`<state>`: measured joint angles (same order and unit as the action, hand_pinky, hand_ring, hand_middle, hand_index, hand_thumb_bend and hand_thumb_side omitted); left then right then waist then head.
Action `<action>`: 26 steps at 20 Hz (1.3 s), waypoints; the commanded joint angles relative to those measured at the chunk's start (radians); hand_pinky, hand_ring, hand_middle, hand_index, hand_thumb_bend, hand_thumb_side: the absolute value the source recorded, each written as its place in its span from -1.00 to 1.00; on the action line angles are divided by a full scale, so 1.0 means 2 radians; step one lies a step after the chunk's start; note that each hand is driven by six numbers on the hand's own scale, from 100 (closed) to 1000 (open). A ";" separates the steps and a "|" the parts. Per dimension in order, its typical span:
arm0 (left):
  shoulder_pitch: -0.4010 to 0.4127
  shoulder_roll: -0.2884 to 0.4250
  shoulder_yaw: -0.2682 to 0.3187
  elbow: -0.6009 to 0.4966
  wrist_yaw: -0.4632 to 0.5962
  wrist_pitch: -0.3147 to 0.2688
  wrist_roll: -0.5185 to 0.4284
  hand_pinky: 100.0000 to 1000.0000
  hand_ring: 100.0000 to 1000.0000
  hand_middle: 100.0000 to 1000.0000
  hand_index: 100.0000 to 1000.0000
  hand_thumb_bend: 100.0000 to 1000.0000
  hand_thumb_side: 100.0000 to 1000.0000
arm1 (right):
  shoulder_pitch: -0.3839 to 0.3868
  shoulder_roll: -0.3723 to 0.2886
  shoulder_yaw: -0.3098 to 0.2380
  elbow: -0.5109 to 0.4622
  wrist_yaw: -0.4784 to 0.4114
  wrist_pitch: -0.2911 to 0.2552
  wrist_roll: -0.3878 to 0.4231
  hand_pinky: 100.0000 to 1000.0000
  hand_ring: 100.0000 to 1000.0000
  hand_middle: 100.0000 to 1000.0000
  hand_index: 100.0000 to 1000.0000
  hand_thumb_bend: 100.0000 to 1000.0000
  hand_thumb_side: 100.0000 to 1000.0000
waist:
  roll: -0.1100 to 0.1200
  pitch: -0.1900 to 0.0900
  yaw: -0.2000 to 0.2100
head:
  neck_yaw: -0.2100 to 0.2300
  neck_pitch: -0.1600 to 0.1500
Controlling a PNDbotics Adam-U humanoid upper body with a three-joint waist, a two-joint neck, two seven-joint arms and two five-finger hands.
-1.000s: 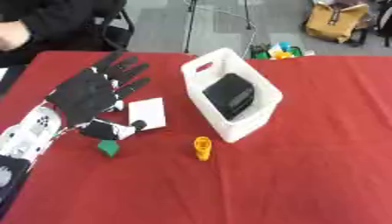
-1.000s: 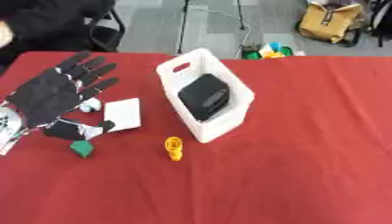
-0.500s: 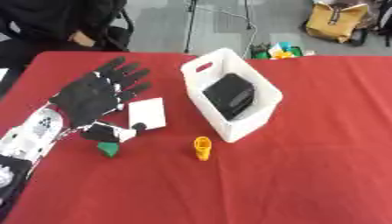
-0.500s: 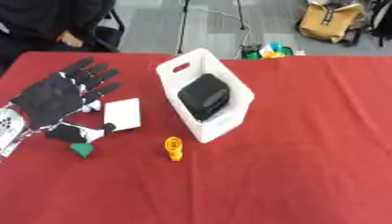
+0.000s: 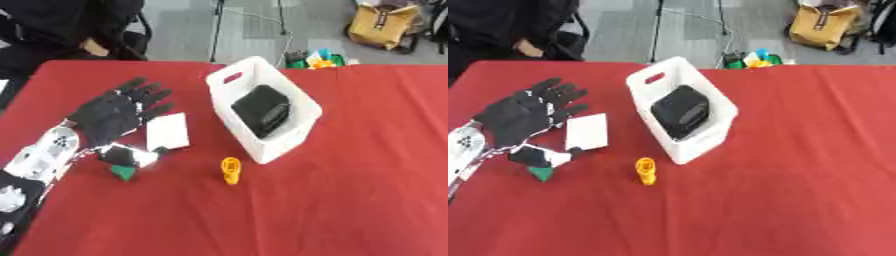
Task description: Pick up objects on the table and place them in the box.
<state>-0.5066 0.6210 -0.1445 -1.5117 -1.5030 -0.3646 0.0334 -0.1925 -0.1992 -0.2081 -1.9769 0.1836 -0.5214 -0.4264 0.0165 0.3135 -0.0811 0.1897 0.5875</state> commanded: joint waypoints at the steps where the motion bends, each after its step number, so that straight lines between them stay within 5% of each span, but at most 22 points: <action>1: -0.012 0.004 0.002 0.014 -0.003 0.002 0.009 1.00 1.00 1.00 1.00 -0.37 1.00 | -0.003 -0.008 0.001 -0.012 -0.002 0.000 0.002 0.50 0.62 0.37 0.34 -1.00 1.00 | 0.000 -0.008 0.000 | 0.000 -0.005; 11: -0.024 -0.007 0.003 0.073 0.003 -0.011 0.006 1.00 1.00 1.00 1.00 -0.34 1.00 | -0.002 -0.007 0.001 -0.012 -0.001 0.001 0.000 0.50 0.63 0.36 0.34 -1.00 1.00 | 0.000 -0.007 -0.003 | 0.001 -0.006; 12: -0.024 -0.008 0.004 0.077 0.008 -0.013 0.005 1.00 1.00 1.00 1.00 -0.17 1.00 | -0.002 -0.007 0.001 -0.012 -0.001 0.001 0.000 0.50 0.63 0.36 0.34 -1.00 1.00 | 0.000 -0.007 -0.002 | 0.001 -0.006; 26: -0.030 -0.011 0.010 0.103 0.057 -0.019 -0.006 1.00 1.00 1.00 1.00 -0.36 1.00 | -0.001 -0.005 0.004 -0.012 -0.001 0.002 0.005 0.50 0.63 0.36 0.34 -1.00 1.00 | -0.001 -0.005 -0.002 | 0.001 -0.008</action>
<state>-0.5513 0.5842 -0.1375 -1.3002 -1.3978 -0.4048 0.0239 -0.1924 -0.1983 -0.2020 -1.9769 0.1836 -0.5161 -0.4200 0.0160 0.3198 -0.0856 0.1905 0.5863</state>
